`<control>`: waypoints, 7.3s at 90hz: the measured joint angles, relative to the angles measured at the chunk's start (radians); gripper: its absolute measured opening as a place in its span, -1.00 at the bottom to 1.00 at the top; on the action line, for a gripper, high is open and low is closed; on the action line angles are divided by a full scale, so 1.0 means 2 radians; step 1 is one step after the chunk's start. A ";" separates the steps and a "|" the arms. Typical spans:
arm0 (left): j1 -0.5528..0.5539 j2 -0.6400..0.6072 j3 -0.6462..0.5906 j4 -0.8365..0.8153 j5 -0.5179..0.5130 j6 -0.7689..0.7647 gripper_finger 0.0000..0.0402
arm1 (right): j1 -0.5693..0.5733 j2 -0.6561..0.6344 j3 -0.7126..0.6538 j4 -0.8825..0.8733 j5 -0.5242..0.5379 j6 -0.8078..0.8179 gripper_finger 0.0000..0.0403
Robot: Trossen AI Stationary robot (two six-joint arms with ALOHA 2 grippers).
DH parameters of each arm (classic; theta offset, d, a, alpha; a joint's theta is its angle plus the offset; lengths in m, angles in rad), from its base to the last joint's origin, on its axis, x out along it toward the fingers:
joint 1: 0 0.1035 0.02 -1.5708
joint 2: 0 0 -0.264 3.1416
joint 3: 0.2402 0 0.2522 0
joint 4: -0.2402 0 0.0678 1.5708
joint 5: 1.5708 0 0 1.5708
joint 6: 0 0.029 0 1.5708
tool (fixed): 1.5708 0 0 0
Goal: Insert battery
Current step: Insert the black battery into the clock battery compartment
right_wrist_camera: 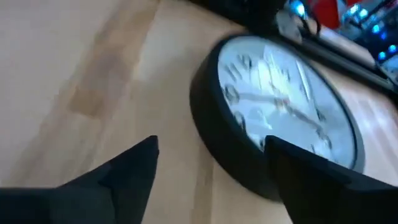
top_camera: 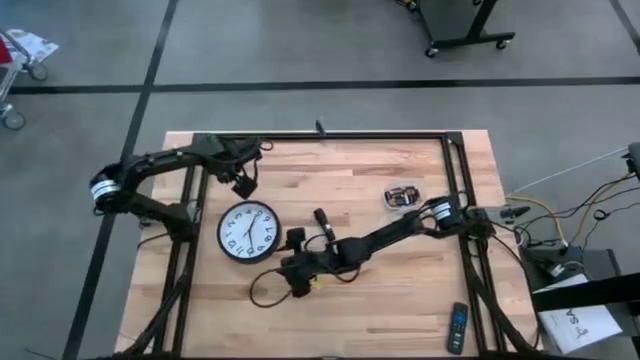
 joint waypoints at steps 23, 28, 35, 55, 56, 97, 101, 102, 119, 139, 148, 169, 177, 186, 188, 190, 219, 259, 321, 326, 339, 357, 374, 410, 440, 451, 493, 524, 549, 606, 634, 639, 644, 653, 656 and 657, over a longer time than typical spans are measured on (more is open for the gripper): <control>0.014 0.040 -0.053 0.024 0.001 0.029 0.34 | -0.001 0.028 0.038 -0.013 0.017 -0.026 0.70; 0.014 0.051 -0.063 0.031 0.004 0.037 0.34 | -0.001 0.031 0.043 -0.014 0.022 -0.032 0.71; 0.013 0.066 -0.076 0.035 0.013 0.046 0.34 | -0.003 0.031 0.044 -0.028 0.025 -0.034 0.71; -0.015 0.084 -0.095 0.055 0.074 0.060 0.34 | -0.016 0.031 0.041 -0.068 0.028 -0.029 0.71; -0.018 0.084 -0.096 0.056 0.074 0.060 0.34 | -0.017 0.031 0.041 -0.071 0.028 -0.027 0.71; -0.178 0.082 -0.100 0.089 0.078 0.051 0.34 | -0.020 0.030 0.024 -0.115 0.051 -0.102 0.71; -0.193 0.082 -0.100 0.097 0.080 0.049 0.34 | -0.020 0.030 0.024 -0.113 0.051 -0.111 0.71; -0.197 0.082 -0.100 0.099 0.081 0.048 0.34 | -0.020 0.030 0.024 -0.112 0.051 -0.114 0.71; -0.241 0.082 -0.099 0.127 0.069 0.020 0.34 | -0.019 0.030 0.033 -0.108 0.054 -0.098 0.71; -0.247 0.053 -0.091 0.099 0.061 0.028 0.35 | -0.006 0.022 0.069 -0.174 0.055 -0.072 0.71; -0.257 0.012 -0.073 0.046 0.109 0.032 0.35 | -0.003 0.019 0.091 -0.225 0.035 -0.025 0.71; -0.329 -0.052 -0.060 -0.049 0.179 0.034 0.35 | -0.006 0.019 0.123 -0.281 -0.095 0.096 0.71; -0.374 -0.058 -0.061 -0.073 0.187 0.025 0.35 | -0.006 0.019 0.120 -0.276 -0.102 0.105 0.71; -0.430 -0.057 -0.061 -0.072 0.216 0.000 0.35 | -0.006 0.019 0.115 -0.275 -0.103 0.111 0.71; -0.444 -0.055 -0.061 -0.070 0.223 -0.006 0.35 | -0.006 0.019 0.114 -0.275 -0.103 0.114 0.71; -0.456 -0.052 -0.061 -0.069 0.228 -0.011 0.35 | -0.006 0.019 0.112 -0.275 -0.103 0.118 0.71; -0.562 0.018 -0.064 -0.016 0.236 -0.089 0.35 | -0.006 0.019 0.103 -0.270 -0.111 0.217 0.71; -0.576 0.111 -0.078 0.084 0.236 -0.097 0.34 | -0.006 0.019 0.063 -0.202 -0.144 0.265 0.71; -0.586 0.115 -0.075 0.094 0.207 -0.087 0.34 | 0.025 0.059 0.088 -0.203 0.030 0.137 0.71; -0.587 0.112 -0.071 0.091 0.204 -0.086 0.34 | 0.029 0.059 0.098 -0.213 0.052 0.121 0.71; -0.589 0.097 -0.068 0.103 0.197 -0.091 0.34 | 0.036 0.063 0.116 -0.233 0.130 0.085 0.71; -0.598 0.092 -0.070 0.115 0.185 -0.100 0.34 | 0.038 0.063 0.118 -0.236 0.176 0.120 0.71; -0.602 0.090 -0.070 0.118 0.195 -0.108 0.34 | 0.042 0.062 0.118 -0.240 0.193 0.128 0.71; -0.603 0.084 -0.070 0.126 0.203 -0.106 0.34 | 0.067 0.060 0.139 -0.245 0.258 -0.032 0.71; -0.603 0.045 -0.068 0.121 0.184 -0.107 0.34 | 0.076 0.059 0.144 -0.243 0.297 -0.200 0.71; -0.604 0.025 -0.068 0.118 0.163 -0.108 0.34 | 0.076 0.059 0.146 -0.226 0.258 -0.245 0.71; -0.604 -0.012 -0.068 0.129 0.081 -0.108 0.34 | 0.082 0.059 0.150 -0.134 0.208 -0.369 0.27; -0.613 -0.051 -0.068 0.112 0.047 -0.139 0.34 | 0.084 0.059 0.176 -0.140 0.236 -0.320 -0.21; -0.696 -0.133 -0.069 0.088 -0.046 -0.248 0.34 | 0.082 0.050 0.231 -0.210 0.259 -0.207 -0.22; -0.818 0.048 -0.067 0.191 -0.250 -0.314 0.34 | -0.050 -0.018 0.320 -0.541 -0.174 0.318 -0.23; -0.816 0.162 -0.066 0.389 -0.292 -0.142 0.34 | -0.060 -0.015 0.295 -0.504 -0.226 0.347 -0.26; -0.816 0.173 -0.066 0.410 -0.312 -0.107 0.34 | -0.064 -0.015 0.291 -0.506 -0.236 0.355 -0.23; -0.816 0.180 -0.066 0.428 -0.329 -0.075 0.34 | -0.066 -0.016 0.288 -0.505 -0.241 0.359 -0.22; -0.814 0.182 -0.066 0.426 -0.342 -0.028 0.34 | -0.066 -0.016 0.286 -0.505 -0.242 0.368 -0.23; -0.812 0.182 -0.066 0.427 -0.345 -0.011 0.34 | -0.067 -0.016 0.286 -0.505 -0.243 0.368 -0.25; -0.811 0.182 -0.066 0.428 -0.345 -0.006 0.34 | -0.067 -0.016 0.286 -0.505 -0.244 0.369 -0.25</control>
